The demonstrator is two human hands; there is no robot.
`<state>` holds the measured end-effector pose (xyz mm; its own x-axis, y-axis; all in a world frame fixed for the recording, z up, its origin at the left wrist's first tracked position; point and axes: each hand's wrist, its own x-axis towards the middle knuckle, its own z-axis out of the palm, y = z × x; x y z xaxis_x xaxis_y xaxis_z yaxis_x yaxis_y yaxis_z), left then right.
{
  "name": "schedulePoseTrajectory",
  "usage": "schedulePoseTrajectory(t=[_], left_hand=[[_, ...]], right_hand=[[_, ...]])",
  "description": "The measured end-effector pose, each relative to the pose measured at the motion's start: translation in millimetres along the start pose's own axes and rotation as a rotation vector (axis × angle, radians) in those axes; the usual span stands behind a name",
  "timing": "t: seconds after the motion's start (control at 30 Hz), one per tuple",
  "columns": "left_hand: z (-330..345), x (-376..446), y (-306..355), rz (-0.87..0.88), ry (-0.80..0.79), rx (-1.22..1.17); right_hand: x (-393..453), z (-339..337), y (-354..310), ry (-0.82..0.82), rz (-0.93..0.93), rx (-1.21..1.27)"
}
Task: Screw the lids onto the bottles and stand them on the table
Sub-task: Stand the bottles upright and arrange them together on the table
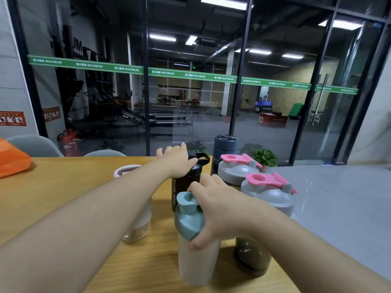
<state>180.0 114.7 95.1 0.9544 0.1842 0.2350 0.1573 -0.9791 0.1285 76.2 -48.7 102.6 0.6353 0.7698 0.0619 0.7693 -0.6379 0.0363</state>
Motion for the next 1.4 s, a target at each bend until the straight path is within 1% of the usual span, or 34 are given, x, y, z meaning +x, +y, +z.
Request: schedulePoseTrajectory(t=[0.1, 0.17, 0.27, 0.33, 0.47, 0.7, 0.97, 1.17, 1.4], left_hand=[[-1, -12, -7, 0.042, 0.059, -0.081], [-1, -28, -13, 0.077, 0.150, -0.096], [1, -56, -22, 0.131, 0.315, 0.034], [0, -71, -28, 0.148, 0.359, 0.122], [-6, -83, -44, 0.084, 0.311, 0.155], [-19, -99, -73, -0.162, 0.182, 0.006], [-25, -108, -82, -0.328, 0.177, 0.041], [-26, -104, -76, -0.326, 0.188, 0.017], [-27, -110, -74, -0.210, 0.151, -0.058]], right_hand=[[-1, 0, 0, 0.016, -0.004, -0.010], [-1, 0, 0, 0.026, -0.003, -0.022], [-3, 2, -1, 0.037, 0.008, -0.015], [-3, 3, -2, 0.035, 0.017, -0.014], [-4, 3, -3, 0.022, 0.045, 0.011], [-5, 3, -3, 0.020, 0.072, 0.045], [-4, 3, -3, 0.024, 0.074, 0.056], [-4, 5, 0, 0.024, 0.075, 0.081], [-4, 6, 1, 0.025, 0.082, 0.101]])
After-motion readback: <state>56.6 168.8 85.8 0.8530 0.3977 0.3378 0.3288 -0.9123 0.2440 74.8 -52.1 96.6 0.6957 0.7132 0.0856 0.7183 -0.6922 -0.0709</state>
